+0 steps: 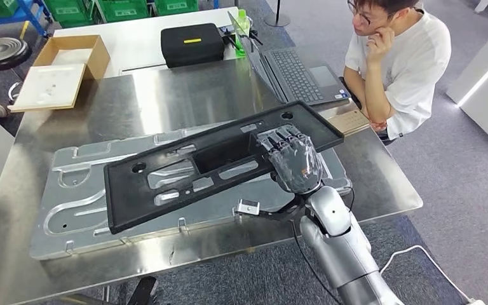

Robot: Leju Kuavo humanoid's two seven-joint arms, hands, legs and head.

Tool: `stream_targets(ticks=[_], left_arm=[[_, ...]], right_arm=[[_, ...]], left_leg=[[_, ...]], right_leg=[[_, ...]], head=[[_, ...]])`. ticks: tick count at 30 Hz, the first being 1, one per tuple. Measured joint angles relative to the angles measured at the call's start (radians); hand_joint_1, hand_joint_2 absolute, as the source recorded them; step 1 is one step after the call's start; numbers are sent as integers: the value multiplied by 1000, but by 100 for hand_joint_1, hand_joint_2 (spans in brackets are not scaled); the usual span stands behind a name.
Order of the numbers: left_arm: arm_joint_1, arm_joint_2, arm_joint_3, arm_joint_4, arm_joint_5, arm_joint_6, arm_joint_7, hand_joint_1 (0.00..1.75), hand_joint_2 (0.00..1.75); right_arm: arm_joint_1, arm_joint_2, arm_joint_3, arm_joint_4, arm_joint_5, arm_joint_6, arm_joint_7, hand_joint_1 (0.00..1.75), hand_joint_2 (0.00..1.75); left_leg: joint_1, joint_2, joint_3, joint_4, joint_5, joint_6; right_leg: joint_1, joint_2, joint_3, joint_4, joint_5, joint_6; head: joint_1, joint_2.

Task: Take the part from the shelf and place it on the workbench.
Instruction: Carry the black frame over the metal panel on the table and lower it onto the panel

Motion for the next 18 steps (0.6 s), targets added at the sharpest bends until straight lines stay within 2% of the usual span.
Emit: stream_targets(ticks=[2,3,5,6,7,8,10,11,12,15,16,18], left_arm=[[-2,-3,0,0,3,0,-7,0,175],[-3,-4,0,0,6,-2,-9,0,175],[-3,-4,0,0,13,-8,-11,0,175],[-2,-4,0,0,17,-13,-12,0,175],[0,-4,0,0,21,-17,-12,0,175],[1,-4,0,0,24,-22,-13,0,175],[1,-4,0,0,30,-29,-13,0,175],[1,-4,0,0,33,-32,-14,0,175],[0,-4,0,0,34,-34,-14,0,175],[1,-4,0,0,35,-35,-16,0,175],[1,-3,0,0,35,-36,-16,0,175],[0,-3,0,0,35,-36,-17,0,175]], right_arm=[[-8,-5,2,11,-78,0,2,175,175],[-17,-9,4,25,-139,1,6,175,175],[-34,-21,10,60,-260,11,12,175,175],[-41,-30,11,81,-321,26,14,175,175],[-48,-39,12,103,-377,46,13,175,175],[-58,-49,12,128,-435,69,10,175,175],[-85,-65,9,181,-539,118,-3,175,175],[-99,-71,5,205,-581,139,-11,175,175],[-110,-76,1,228,-614,156,-19,175,175],[-131,-87,-9,278,-656,178,-34,175,175],[-137,-89,-11,288,-658,179,-37,131,175],[-148,-90,-12,304,-663,183,-41,44,175]], left_leg=[[8,3,7,-15,12,2],[10,5,9,-19,15,3],[10,5,8,-19,14,6],[11,5,8,-19,13,6],[12,5,7,-17,12,5],[14,4,7,-15,10,3],[17,4,6,-7,4,-5],[17,4,4,-2,1,-10],[16,3,2,2,0,-15],[17,3,-3,3,-1,-31],[18,4,-7,10,-7,-37],[21,6,-36,76,-49,-46]], right_leg=[[-1,-6,-12,31,-27,11],[-4,-10,-33,76,-54,18],[-13,-15,-97,196,-109,31],[-19,-16,-124,241,-119,37],[-24,-17,-136,252,-109,42],[-28,-18,-131,227,-80,46],[-35,-21,-81,104,-8,51],[-34,-22,-60,51,16,49],[-33,-21,-47,18,27,45],[-28,-19,-46,4,31,24],[-28,-20,-45,1,34,17],[-30,-21,-43,-5,38,5]], head=[[0,0],[0,0],[0,0],[0,0],[0,0],[0,0],[0,0],[0,0],[0,0],[0,0],[0,0],[0,0]])
